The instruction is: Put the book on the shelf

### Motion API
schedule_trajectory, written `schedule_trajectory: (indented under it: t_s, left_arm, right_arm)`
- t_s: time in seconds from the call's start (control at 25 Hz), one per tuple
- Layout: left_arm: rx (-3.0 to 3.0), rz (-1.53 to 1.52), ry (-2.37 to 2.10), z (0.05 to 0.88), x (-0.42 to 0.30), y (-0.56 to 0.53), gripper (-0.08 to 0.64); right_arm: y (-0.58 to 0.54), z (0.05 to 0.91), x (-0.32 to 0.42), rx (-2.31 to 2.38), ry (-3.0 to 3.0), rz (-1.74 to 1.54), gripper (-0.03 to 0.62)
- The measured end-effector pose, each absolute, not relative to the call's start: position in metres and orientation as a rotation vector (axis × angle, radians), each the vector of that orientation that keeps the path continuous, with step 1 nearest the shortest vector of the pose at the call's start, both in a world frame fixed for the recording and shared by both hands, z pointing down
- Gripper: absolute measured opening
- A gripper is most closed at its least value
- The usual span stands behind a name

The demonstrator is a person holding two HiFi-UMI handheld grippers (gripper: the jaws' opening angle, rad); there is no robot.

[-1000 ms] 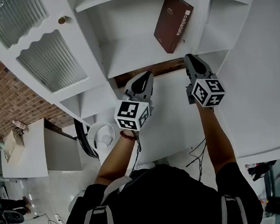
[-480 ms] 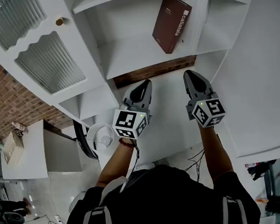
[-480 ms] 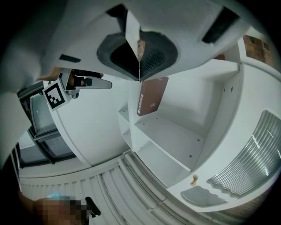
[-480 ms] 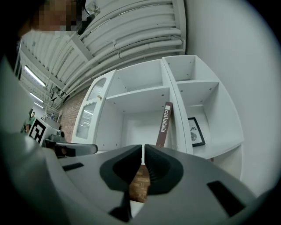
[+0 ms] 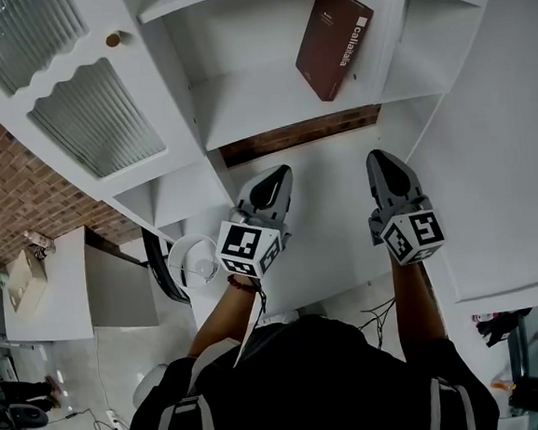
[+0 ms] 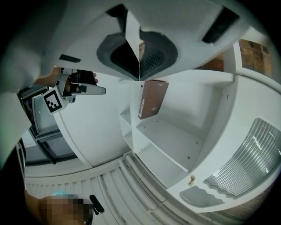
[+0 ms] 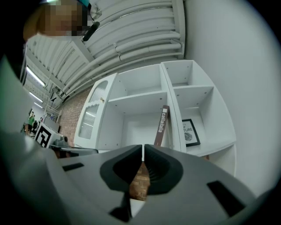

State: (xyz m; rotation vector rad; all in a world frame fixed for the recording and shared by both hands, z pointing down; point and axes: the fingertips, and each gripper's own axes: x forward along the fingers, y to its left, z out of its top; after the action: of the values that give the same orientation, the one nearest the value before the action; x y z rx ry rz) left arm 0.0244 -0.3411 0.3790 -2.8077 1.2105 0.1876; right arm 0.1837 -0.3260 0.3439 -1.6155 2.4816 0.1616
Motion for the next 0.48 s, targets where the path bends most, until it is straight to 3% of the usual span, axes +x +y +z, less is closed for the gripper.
schedule_trajectory:
  t_s: [0.48]
  left_arm:
    - [-2.836, 0.163, 1.186, 0.395, 0.026, -0.324, 0.020]
  right_arm:
    - [-0.298, 0.361, 0.173, -1.595, 2.505, 0.171, 0.040]
